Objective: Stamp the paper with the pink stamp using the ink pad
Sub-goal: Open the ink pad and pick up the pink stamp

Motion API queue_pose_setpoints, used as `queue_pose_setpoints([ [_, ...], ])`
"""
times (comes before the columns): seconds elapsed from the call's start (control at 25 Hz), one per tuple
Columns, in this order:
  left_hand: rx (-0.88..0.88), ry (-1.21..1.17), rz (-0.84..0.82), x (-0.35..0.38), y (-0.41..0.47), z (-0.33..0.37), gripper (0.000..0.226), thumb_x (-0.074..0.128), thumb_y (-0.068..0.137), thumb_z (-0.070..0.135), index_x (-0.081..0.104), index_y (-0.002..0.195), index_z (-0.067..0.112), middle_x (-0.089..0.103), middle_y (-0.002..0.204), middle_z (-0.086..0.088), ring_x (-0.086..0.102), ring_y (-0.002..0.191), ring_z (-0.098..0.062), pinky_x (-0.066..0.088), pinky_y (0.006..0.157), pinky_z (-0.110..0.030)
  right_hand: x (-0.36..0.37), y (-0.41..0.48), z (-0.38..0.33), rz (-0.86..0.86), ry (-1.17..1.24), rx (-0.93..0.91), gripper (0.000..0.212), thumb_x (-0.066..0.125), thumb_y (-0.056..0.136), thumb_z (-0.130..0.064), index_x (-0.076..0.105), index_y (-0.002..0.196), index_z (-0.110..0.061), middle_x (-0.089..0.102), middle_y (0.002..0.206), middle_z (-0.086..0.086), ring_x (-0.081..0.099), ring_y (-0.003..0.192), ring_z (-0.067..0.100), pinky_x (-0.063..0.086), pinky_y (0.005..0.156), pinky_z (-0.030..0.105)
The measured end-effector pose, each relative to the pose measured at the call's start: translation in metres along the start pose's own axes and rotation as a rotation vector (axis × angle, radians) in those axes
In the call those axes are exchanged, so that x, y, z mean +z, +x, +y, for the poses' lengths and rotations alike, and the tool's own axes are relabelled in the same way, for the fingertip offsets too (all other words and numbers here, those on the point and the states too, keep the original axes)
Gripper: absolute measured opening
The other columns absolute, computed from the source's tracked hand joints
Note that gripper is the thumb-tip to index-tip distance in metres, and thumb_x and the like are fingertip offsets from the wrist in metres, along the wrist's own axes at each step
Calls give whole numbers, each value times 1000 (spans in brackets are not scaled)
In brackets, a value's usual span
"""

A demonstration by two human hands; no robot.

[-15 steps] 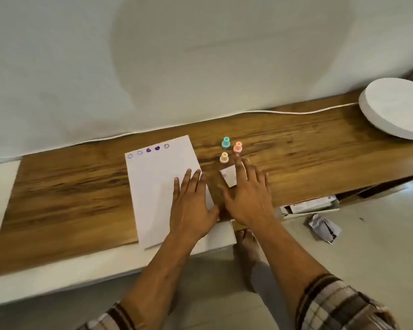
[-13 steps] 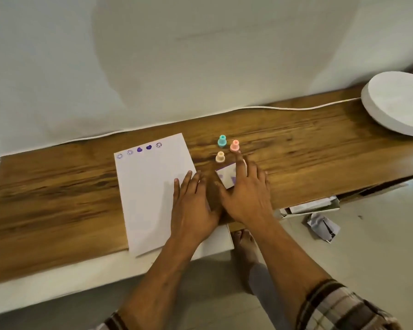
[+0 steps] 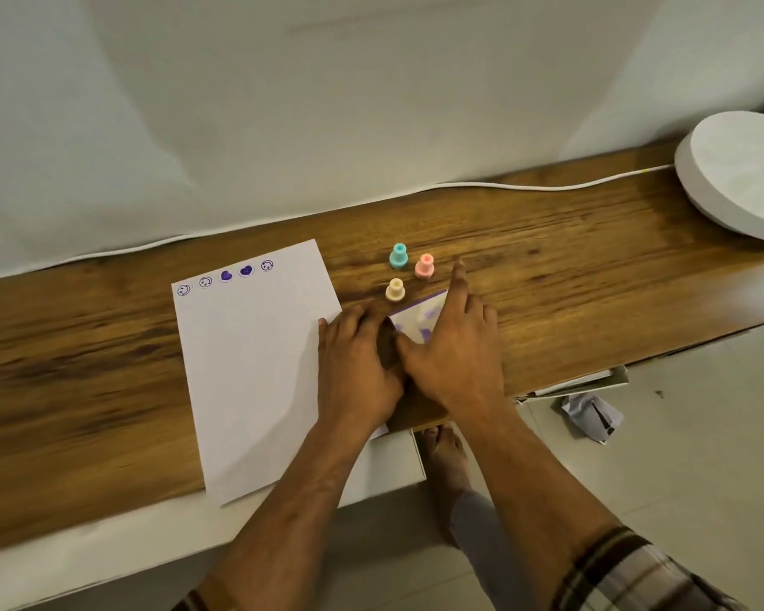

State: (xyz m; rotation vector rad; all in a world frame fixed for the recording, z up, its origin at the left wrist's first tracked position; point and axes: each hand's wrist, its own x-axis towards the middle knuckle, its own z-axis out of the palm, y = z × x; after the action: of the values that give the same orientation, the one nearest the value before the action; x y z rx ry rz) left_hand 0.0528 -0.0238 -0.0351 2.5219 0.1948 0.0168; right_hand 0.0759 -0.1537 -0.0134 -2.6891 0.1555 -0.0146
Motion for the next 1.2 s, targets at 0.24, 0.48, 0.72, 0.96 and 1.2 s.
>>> queue_pose_setpoints([
  [0.24, 8, -15, 16, 1, 3, -5, 66, 72, 77, 54, 47, 138, 42, 49, 148, 9, 41, 138, -19, 10, 121, -41, -17, 9, 4, 15, 220, 97, 112, 73, 83, -64, 7, 163, -22, 42, 159, 10, 42, 142, 33, 45, 109, 49],
  [0.48, 38, 25, 0, -2, 1, -7, 78, 67, 77, 68, 43, 144, 36, 42, 154, 5, 33, 144, -21, 8, 121, -41, -36, 43, 47, 139, 151, 270, 108, 75, 87, -58, 11, 164, -18, 39, 161, 13, 38, 144, 35, 41, 113, 51],
  [0.72, 34, 32, -15, -6, -1, -6, 80, 67, 79, 67, 43, 147, 32, 41, 156, 4, 32, 146, -22, 7, 123, -42, -28, 55, 51, 63, 27, 253, 102, 70, 89, -61, 14, 163, -19, 35, 163, 15, 33, 148, 38, 35, 118, 55],
  [0.96, -10, 1, -37, -8, -5, 1, 87, 74, 77, 63, 37, 149, 30, 41, 157, 2, 34, 145, -23, 6, 121, -38, -14, 65, 4, 81, 96, -111, 56, 63, 100, -39, 45, 153, -32, 51, 156, -3, 35, 146, 27, 34, 113, 56],
  [1.2, -1, 31, -58, -27, -1, -6, 93, 83, 72, 54, 38, 150, 29, 40, 159, 1, 28, 149, -26, 9, 121, -42, -10, 62, 1, 156, 37, -81, 28, 66, 101, -27, 70, 128, -24, 73, 125, -2, 54, 119, 24, 41, 96, 42],
])
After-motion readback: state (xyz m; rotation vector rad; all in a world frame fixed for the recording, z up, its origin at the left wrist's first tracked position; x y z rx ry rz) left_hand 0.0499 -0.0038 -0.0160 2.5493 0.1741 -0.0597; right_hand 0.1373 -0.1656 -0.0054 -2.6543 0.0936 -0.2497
